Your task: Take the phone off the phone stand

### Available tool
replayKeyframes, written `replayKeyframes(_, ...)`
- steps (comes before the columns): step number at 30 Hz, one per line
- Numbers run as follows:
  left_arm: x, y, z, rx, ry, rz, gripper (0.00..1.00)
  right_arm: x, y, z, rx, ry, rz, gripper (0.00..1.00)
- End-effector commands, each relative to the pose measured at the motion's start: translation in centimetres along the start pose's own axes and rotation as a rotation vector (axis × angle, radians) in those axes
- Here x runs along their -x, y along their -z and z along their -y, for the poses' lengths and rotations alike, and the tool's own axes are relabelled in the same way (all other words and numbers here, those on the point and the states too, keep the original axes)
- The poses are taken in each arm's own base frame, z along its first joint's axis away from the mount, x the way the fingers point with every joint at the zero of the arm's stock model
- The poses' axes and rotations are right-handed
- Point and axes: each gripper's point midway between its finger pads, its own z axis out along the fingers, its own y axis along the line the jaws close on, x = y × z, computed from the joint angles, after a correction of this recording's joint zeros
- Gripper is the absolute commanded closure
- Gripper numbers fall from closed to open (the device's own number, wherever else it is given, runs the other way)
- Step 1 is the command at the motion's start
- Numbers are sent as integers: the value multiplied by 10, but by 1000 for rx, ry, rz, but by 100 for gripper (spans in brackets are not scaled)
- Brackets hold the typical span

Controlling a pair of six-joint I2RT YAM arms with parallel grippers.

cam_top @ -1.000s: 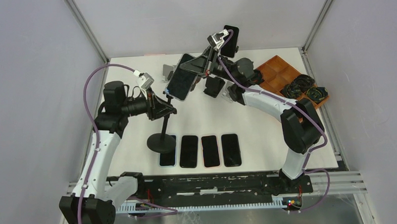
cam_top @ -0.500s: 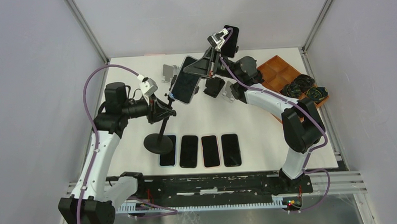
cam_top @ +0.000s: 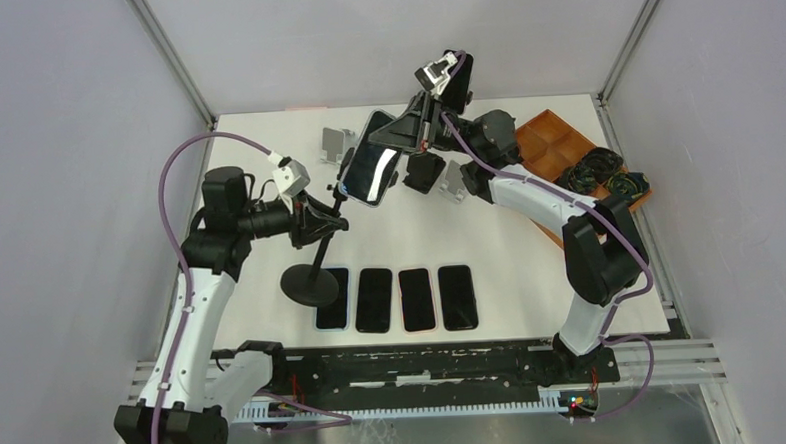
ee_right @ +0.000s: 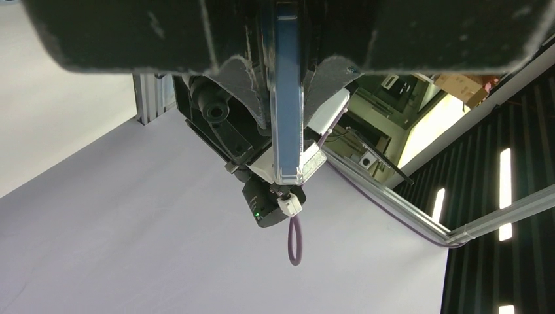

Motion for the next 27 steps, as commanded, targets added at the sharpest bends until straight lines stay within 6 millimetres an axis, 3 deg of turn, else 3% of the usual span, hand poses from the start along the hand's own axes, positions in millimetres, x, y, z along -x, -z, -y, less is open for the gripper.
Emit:
replayKeyframes(1,-31,9,35,-83,80,-56,98,117,52,-103,177,278,427,100)
replayKeyframes(21,-47,12,37,-67,20,-83,98,146,81,-122,271,228,549,100)
replayKeyframes(27,-53,15,42,-83,3,-103,98,165,100,-134,297,246,598,100)
